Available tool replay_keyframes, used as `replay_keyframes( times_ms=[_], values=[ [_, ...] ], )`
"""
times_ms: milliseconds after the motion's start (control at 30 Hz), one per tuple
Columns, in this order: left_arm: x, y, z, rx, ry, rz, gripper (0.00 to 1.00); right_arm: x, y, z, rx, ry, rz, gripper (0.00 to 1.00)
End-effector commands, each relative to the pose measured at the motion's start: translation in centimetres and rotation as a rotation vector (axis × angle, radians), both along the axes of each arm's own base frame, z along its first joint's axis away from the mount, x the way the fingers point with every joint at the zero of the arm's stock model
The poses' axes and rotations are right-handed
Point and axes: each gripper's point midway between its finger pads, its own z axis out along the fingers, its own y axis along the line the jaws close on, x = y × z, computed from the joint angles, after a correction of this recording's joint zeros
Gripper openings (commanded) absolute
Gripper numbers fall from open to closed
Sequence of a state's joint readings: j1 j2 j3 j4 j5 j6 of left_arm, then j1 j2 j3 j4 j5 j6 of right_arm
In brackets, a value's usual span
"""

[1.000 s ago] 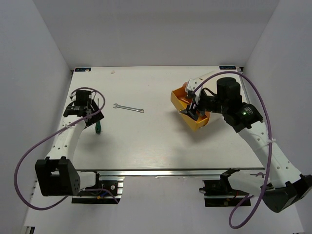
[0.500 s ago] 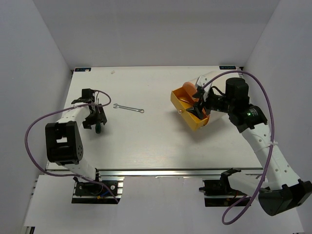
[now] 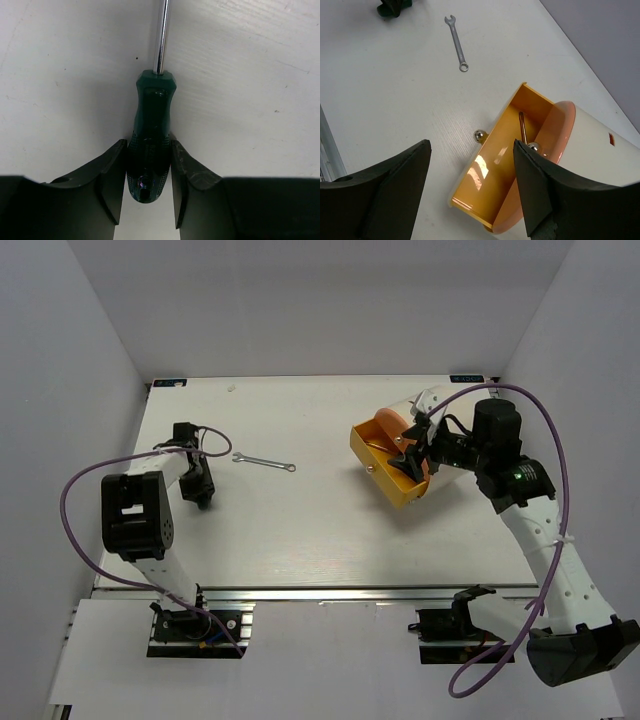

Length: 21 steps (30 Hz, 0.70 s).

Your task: Sort the tools into containers

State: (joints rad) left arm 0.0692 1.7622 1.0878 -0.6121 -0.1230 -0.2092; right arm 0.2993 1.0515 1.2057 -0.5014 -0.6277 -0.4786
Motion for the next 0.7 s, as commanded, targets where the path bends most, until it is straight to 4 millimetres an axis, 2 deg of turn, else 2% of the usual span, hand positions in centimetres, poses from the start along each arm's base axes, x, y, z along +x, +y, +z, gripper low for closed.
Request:
replay_keyframes(
  times_ms=[0,33,100,133,167,200,267,300,333,367,467,533,567,633,667],
  values=[
    [1.7,-0.3,1.0,-0.022,-0.051,-0.015,0.15,-0.3,-0.2,1.1,0.028,-0.030,0.000,0.72],
    [1.9,-1.0,1.8,-0.062,-0.077,-0.024,0.07,-0.3,-0.3,1.2,0.029,-0.034,-0.003,0.72],
    [2.4,-2.7,3.6,-0.144,-0.136,-0.045,0.05,-0.3,-0.4,1.4,0.036,-0.040,-0.010,0.72],
    [2.9,-4.7,4.9,-0.255,-0.184,-0.060,0.03,-0.2,-0.5,1.5,0.038,-0.042,-0.015,0.72],
    [3.1,-5.9,7.4,-0.307,-0.254,-0.076,0.03,-0.1,-0.7,1.6,0.041,-0.047,-0.022,0.72],
    [3.0,-7.0,8.6,-0.360,-0.288,-0.085,0.02,-0.1,-0.8,1.8,0.046,-0.050,-0.026,0.72],
    [2.8,-10.6,13.0,-0.537,-0.394,-0.111,0.00,0.1,-1.0,2.1,0.055,-0.055,-0.039,0.72],
    [2.0,-11.6,13.4,-0.590,-0.402,-0.111,0.00,0.2,-1.1,2.1,0.057,-0.053,-0.042,0.72],
    [2.0,-12.8,14.9,-0.664,-0.442,-0.079,0.00,0.2,-1.1,2.2,0.062,-0.051,-0.045,0.72],
    [0.9,-14.9,17.5,-0.737,-0.491,-0.127,0.00,0.3,-1.2,2.3,0.065,-0.053,-0.051,0.72],
    [-1.0,-18.3,20.1,-0.869,-0.532,-0.124,0.00,0.5,-1.5,2.5,0.071,-0.053,-0.065,0.72],
    [-2.1,-20.4,22.7,-0.976,-0.578,-0.130,0.00,0.5,-1.7,2.6,0.074,-0.059,-0.070,0.72],
    [-3.0,-22.3,23.5,-1.022,-0.567,-0.164,0.00,0.6,-1.9,2.7,0.076,-0.064,-0.078,0.72],
    [-3.6,-24.3,25.4,-1.098,-0.578,-0.160,0.00,0.9,-2.1,3.1,0.082,-0.078,-0.092,0.72],
    [-4.6,-26.0,25.9,-1.130,-0.558,-0.184,0.00,1.1,-2.4,3.4,0.089,-0.080,-0.110,0.72]
  ],
)
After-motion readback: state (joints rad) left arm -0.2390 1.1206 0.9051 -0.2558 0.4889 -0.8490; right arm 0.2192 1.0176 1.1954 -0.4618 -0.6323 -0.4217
